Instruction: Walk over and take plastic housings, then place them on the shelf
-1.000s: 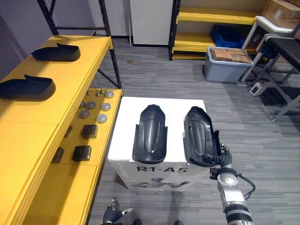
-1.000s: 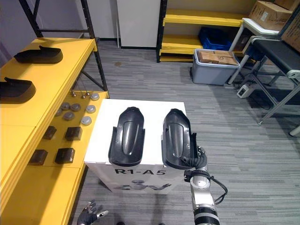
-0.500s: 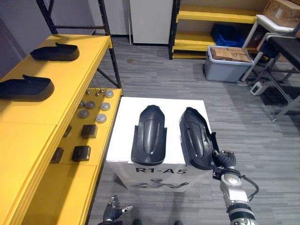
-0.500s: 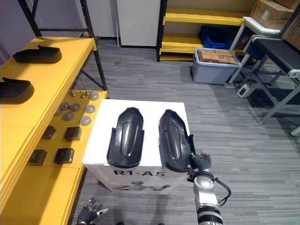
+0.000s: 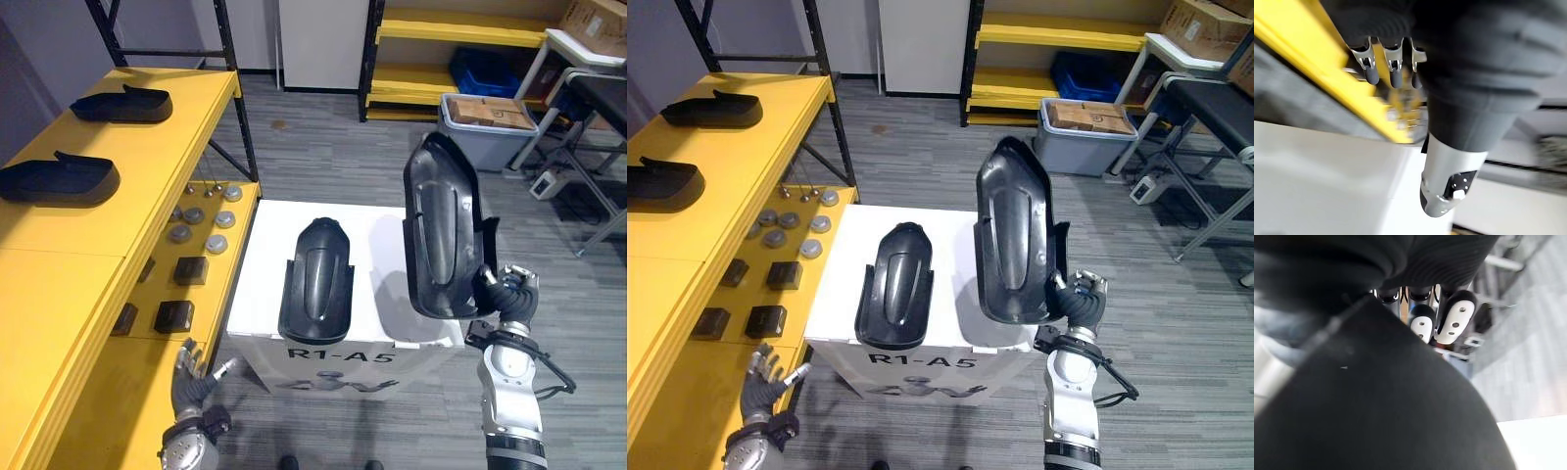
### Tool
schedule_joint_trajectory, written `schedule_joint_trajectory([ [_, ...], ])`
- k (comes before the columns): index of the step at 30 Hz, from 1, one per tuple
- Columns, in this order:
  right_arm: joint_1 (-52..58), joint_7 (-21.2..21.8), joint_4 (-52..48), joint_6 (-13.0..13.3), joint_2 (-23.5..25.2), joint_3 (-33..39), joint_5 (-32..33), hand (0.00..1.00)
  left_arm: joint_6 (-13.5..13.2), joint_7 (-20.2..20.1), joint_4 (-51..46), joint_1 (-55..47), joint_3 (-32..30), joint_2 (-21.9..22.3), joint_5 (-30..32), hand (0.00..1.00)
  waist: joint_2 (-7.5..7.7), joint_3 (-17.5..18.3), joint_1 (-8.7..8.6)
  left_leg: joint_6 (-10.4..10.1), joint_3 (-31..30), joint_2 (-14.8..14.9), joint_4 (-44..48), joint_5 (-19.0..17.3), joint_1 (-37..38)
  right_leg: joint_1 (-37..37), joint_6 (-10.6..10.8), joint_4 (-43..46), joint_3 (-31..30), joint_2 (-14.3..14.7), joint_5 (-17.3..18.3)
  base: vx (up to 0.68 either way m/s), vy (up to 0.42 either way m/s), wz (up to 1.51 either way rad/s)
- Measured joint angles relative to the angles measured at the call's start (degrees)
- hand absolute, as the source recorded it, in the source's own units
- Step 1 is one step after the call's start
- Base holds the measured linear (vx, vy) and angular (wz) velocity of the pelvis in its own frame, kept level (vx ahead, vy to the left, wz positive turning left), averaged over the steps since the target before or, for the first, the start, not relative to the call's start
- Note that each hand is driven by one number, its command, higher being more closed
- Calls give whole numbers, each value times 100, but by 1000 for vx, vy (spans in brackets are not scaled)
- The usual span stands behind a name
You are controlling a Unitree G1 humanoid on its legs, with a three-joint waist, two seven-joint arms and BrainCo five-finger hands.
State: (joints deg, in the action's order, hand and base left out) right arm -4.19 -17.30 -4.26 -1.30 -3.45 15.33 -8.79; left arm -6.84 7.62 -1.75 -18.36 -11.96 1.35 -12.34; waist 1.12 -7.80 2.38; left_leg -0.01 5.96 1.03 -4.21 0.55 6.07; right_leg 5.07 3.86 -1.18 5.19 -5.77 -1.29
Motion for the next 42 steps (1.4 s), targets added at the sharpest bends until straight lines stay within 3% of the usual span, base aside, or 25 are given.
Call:
schedule_joint_trajectory([
  [4, -2, 1, -404, 17, 130, -364, -497, 100, -158, 106, -811, 29, 319, 50, -102, 0, 0, 0, -1, -1, -12, -4, 39, -13, 6, 30, 6, 2, 5, -11, 4, -28, 9, 1],
  [6, -12, 8, -539, 25, 201, -660, -817, 100, -276, 105, -1189, 112, 795, 41, -102, 0, -1, 1, 2, -3, -28, -7, 56, -14, 19, 54, 7, 8, 13, -15, 5, -19, 4, 1],
  [15, -134, 63, -596, 32, 271, -1968, -1760, 100, -333, -32, -1349, 983, 2607, -57, -492, 0, -9, 6, -10, -1, 13, -11, 61, -10, 82, 77, 7, 56, -4, -17, 5, -19, 8, -2],
  [28, -280, -19, -452, 31, 327, -2526, -1855, 100, -190, 41, -692, 1428, 3386, -401, -1462, 0, -49, 205, -82, 1, 116, -8, 38, -7, 103, 38, 7, 56, -128, -3, 4, -10, 7, -3],
  [29, -279, -32, -386, 31, 324, -2564, -1855, 100, -190, 91, -632, 1429, 3418, -441, -1579, 100, -52, 236, -115, 1, 142, -6, 35, -7, 104, 26, 7, 56, -142, 0, 3, -31, 16, -12],
  [32, -275, -93, -328, 31, 204, -2654, -1854, 100, -135, 153, -546, 1429, 3514, -533, -1773, 100, -64, 306, -153, 1, 178, -4, 24, -7, 100, -3, 10, 57, -171, 5, -2, -26, 13, -7],
  [33, -274, -117, -329, 32, 90, -2691, -1854, 0, -123, 197, -484, 1433, 3593, -570, -1820, 100, -69, 342, -153, 1, 192, -3, 23, -7, 101, -8, 11, 57, -187, 6, -3, 0, 0, 0],
  [37, -272, -119, -329, 78, 9, -2838, -1849, 0, -40, 289, -304, 1434, 3608, -601, -1903, 100, -78, 391, -154, 1, 219, 3, 22, -7, 103, -21, 6, 56, -249, 24, -7, -22, 14, -5],
  [42, -128, -57, -344, 452, -117, -3172, -1429, 0, 64, 471, -158, 1433, 3473, -671, -1972, 100, -91, 470, -150, 1, 219, 6, 22, -7, 102, -21, 6, 56, -252, 21, -8, 0, 0, 0],
])
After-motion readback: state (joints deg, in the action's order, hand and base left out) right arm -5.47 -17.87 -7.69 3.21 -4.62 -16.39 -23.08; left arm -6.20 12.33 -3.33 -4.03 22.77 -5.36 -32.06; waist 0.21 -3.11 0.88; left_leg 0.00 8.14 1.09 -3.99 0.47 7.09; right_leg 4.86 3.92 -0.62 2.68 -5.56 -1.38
